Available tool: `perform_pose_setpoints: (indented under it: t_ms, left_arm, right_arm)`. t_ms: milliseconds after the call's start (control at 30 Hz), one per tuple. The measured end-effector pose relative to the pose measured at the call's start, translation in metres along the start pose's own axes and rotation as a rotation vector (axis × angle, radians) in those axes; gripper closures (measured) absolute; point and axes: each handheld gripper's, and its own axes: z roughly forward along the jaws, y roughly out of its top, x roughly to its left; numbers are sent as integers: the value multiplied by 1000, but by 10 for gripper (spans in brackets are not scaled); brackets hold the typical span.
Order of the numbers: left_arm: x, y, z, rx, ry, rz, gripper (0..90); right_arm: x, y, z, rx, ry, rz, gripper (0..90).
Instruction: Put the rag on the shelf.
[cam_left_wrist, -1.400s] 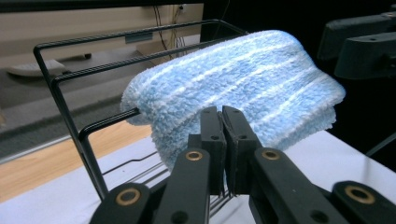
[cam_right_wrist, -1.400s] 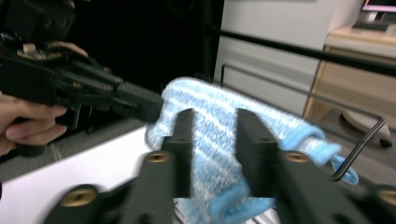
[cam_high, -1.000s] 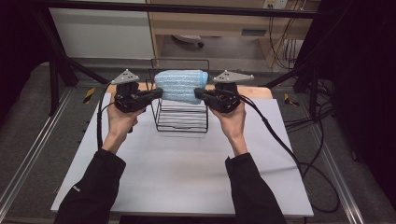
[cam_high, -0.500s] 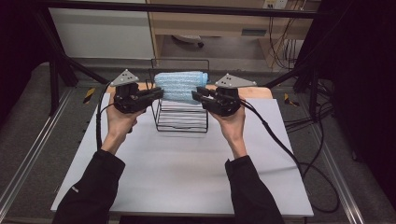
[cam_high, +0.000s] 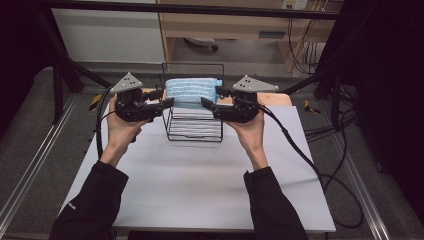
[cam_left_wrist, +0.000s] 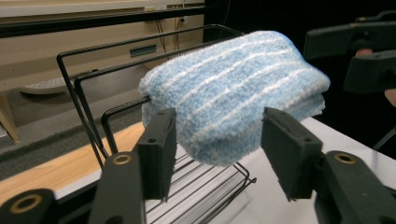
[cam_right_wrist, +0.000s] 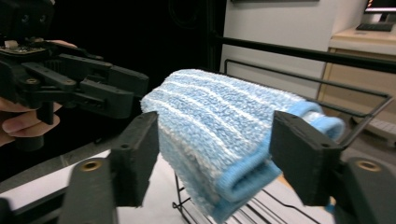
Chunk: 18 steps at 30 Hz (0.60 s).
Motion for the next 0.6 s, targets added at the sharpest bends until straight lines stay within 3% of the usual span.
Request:
perform_pose_setpoints:
  t_ms: [100, 267, 600]
  left_arm:
    - [2, -4, -4, 6, 2, 4, 393]
    - [4, -14, -12, 22, 7, 22, 306]
    - [8, -56, -23, 78, 25, 13, 162]
  right_arm:
    - [0, 1, -6, -6, -11, -25, 256]
    - [1, 0, -17, 2, -4, -16, 134]
    - [-7, -37, -47, 61, 3, 24, 47]
